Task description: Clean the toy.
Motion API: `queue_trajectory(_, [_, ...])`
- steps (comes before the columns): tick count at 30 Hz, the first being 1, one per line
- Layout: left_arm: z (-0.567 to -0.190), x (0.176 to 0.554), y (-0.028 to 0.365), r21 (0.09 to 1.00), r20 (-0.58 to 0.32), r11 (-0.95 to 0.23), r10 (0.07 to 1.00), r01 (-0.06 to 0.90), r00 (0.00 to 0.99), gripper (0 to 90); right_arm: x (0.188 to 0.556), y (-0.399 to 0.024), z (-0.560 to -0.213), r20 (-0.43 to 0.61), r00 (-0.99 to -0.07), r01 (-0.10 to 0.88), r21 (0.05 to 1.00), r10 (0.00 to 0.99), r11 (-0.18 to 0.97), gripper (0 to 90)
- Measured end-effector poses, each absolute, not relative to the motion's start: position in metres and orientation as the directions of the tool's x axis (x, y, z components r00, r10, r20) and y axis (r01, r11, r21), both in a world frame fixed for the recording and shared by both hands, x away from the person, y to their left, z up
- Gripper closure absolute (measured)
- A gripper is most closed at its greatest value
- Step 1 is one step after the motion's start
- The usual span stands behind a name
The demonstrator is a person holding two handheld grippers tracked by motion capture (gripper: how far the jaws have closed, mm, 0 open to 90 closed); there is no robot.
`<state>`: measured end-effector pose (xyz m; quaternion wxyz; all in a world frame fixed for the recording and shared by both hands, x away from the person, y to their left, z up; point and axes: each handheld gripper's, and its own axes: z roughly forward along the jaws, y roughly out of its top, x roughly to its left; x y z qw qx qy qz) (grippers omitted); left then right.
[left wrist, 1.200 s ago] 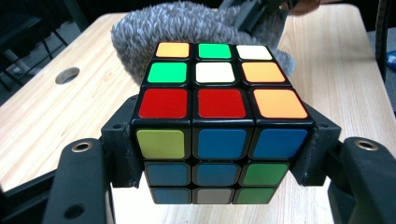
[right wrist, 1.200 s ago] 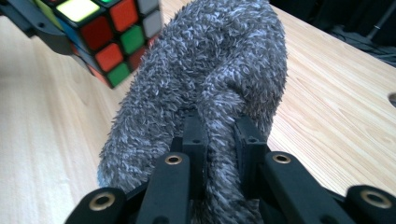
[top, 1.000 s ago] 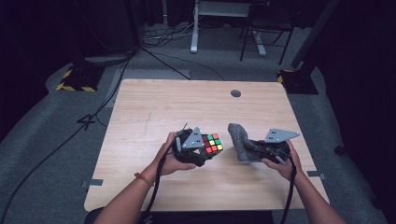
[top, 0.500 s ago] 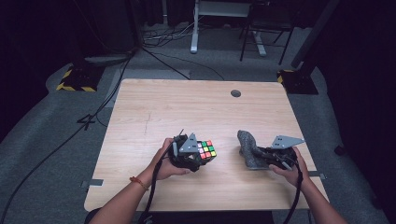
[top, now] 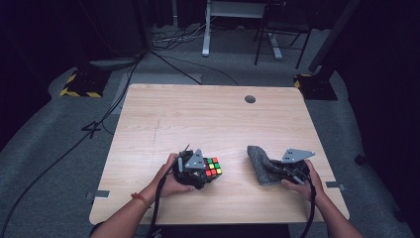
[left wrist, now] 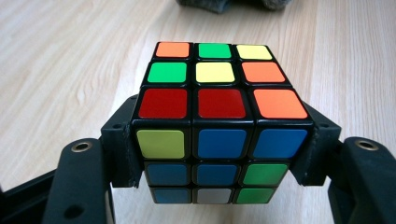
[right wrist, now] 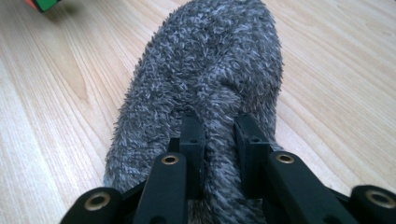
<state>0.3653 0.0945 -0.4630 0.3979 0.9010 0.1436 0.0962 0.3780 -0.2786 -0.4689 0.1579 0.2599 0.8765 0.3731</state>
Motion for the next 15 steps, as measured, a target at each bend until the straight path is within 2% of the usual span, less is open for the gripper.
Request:
queue_trajectory(10, [-0.478,0.362,0.098,0.731,0.0,-0.646,0.32,0.219,0.947,33.2,0.379,-0.277,-0.475,-0.069,-0.809,0.367,0.716,0.584,0.593,69.0])
queue_trajectory(15, [-0.48,0.361,0.099,0.735,-0.015,-0.638,0.324,0.23,0.946,33.1,0.379,-0.278,-0.475,-0.058,-0.802,0.378,0.722,0.595,0.579,60.9])
